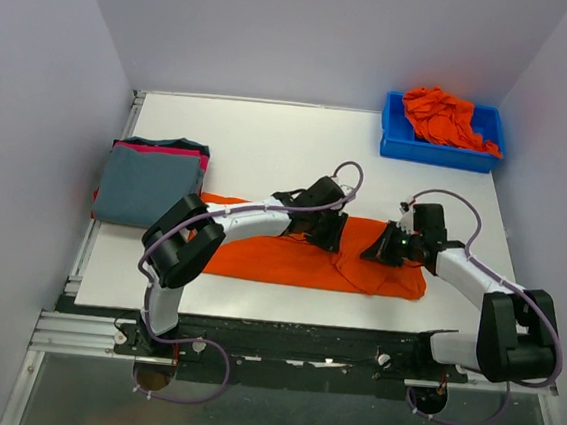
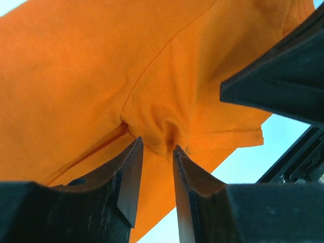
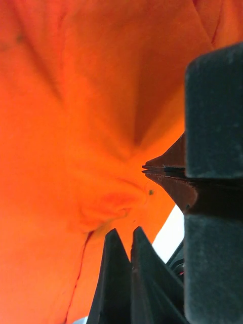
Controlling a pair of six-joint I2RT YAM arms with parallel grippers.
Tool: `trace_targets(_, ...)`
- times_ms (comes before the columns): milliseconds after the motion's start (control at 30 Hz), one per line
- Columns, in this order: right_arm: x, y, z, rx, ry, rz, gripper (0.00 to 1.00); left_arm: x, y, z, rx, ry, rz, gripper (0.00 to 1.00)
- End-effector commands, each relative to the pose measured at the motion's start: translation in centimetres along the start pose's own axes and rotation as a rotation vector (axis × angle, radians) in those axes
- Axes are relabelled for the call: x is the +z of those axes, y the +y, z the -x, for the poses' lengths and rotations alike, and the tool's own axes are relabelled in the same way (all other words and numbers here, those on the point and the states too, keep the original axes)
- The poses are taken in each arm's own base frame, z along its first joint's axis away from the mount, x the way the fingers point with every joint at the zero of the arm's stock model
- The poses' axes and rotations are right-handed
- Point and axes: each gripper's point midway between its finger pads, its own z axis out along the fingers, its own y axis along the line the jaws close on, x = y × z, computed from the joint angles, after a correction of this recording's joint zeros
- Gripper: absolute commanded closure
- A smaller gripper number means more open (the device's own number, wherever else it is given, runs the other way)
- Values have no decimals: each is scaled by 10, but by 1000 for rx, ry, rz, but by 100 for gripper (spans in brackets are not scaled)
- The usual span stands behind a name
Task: Fold and stack the t-shirts
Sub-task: Fold the other side of the tshirt into a rectangle
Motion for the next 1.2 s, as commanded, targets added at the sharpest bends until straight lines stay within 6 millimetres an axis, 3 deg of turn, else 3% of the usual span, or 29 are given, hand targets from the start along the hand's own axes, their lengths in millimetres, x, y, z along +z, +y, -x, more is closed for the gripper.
trace_targets(0,0,-12,-30,70,105,-44,99,6,2,-2,-105,19,27,61)
trace_targets(167,-4,-26,-38,115,130,-137,99,5,10,-11,-144,28,68,61)
trace_targets(600,-8,-25,-48,94,146,-119,99,24,13,-28,-173,93,73,71)
trace_targets(833,-5,-30,-55,90,165,-128,99,23,9,-30,-177,91,60,57)
trace_targets(933,-4,-31,-56,88,166,-129,99,18,6,-26,-179,77,54,57)
trace_targets(1167,-3,-33,-58,88,169,-129,99,26,-1,-35,-218,100,14,69)
